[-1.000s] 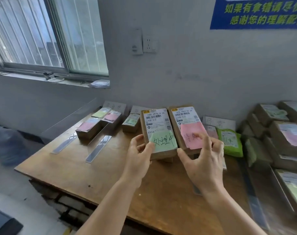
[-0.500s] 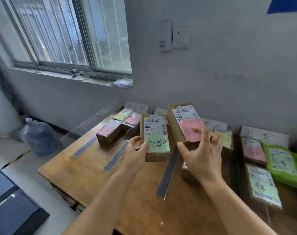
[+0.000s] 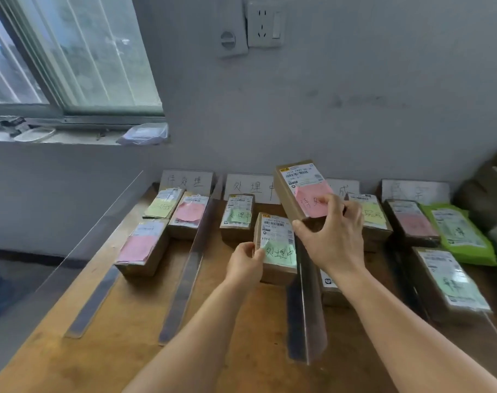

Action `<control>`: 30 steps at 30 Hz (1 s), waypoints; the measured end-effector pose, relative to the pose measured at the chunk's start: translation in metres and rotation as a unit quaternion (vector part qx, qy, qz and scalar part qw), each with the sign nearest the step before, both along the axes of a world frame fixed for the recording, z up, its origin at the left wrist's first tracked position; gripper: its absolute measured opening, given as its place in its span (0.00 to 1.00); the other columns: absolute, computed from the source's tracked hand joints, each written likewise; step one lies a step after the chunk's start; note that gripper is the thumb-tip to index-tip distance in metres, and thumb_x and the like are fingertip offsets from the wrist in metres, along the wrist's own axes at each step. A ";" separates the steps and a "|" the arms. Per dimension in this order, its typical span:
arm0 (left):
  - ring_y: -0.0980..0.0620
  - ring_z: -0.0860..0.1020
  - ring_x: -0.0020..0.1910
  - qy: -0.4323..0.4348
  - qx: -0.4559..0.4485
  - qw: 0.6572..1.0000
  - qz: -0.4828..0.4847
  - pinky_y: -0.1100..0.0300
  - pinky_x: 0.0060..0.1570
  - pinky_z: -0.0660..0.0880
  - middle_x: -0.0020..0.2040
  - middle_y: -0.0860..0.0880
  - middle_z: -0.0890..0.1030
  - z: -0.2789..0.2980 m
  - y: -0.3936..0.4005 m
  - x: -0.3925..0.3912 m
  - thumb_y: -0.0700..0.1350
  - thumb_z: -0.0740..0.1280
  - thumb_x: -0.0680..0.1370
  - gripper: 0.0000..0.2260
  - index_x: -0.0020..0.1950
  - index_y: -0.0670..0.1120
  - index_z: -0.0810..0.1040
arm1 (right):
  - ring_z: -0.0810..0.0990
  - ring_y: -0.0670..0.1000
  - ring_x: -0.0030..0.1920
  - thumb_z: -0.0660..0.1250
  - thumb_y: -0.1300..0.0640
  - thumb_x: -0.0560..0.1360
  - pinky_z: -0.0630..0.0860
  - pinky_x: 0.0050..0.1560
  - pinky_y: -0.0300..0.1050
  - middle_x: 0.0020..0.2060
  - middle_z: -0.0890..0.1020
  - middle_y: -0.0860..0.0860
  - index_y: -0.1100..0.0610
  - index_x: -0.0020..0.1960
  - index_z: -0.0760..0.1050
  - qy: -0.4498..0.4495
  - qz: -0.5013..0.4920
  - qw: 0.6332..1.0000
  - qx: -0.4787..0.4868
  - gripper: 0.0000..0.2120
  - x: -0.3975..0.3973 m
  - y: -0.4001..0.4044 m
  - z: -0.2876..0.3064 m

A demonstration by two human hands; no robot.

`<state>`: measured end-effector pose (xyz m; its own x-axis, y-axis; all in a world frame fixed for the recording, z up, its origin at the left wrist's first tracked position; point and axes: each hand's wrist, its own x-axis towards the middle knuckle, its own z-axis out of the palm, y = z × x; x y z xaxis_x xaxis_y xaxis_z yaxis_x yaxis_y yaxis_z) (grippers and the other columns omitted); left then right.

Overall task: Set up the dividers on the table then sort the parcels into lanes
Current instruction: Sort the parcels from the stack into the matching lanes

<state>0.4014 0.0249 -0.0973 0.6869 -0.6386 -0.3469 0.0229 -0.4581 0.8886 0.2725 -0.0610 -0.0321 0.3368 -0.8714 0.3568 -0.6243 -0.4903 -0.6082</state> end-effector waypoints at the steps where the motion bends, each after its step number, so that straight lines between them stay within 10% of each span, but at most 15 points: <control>1: 0.52 0.79 0.55 0.000 0.015 1.000 -0.009 0.53 0.54 0.79 0.60 0.49 0.79 -0.007 -0.005 0.005 0.51 0.62 0.80 0.18 0.69 0.49 0.69 | 0.64 0.57 0.61 0.73 0.43 0.68 0.71 0.54 0.49 0.61 0.65 0.56 0.50 0.65 0.62 0.006 -0.013 1.000 0.004 0.32 0.005 -0.001 -0.001; 11: 0.45 0.70 0.65 -0.186 0.141 0.971 -0.061 0.52 0.57 0.72 0.67 0.45 0.70 -0.033 -0.022 0.024 0.51 0.61 0.81 0.20 0.71 0.47 0.63 | 0.63 0.57 0.63 0.71 0.41 0.69 0.68 0.57 0.48 0.62 0.66 0.56 0.49 0.65 0.62 0.035 -0.059 0.998 0.006 0.31 0.033 -0.010 -0.010; 18: 0.50 0.61 0.71 -0.513 0.127 0.776 -0.343 0.55 0.70 0.59 0.71 0.52 0.69 -0.037 -0.025 0.035 0.52 0.63 0.80 0.21 0.72 0.50 0.68 | 0.64 0.56 0.61 0.72 0.43 0.69 0.64 0.52 0.42 0.62 0.66 0.56 0.51 0.66 0.63 0.030 -0.040 0.999 -0.002 0.32 0.043 -0.030 -0.015; 30: 0.48 0.70 0.64 -0.545 0.179 0.772 -0.274 0.55 0.65 0.65 0.65 0.48 0.74 -0.033 -0.106 0.048 0.48 0.62 0.80 0.16 0.67 0.47 0.72 | 0.65 0.56 0.61 0.73 0.44 0.68 0.63 0.53 0.41 0.61 0.65 0.56 0.51 0.67 0.63 0.022 -0.013 1.000 0.015 0.32 0.044 -0.069 -0.026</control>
<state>0.4497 -0.0811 -0.1302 0.3557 -0.9343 0.0245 -0.9335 -0.3538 0.0587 0.3167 -0.1298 -0.0581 0.3291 -0.8896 0.3167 -0.6624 -0.4565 -0.5940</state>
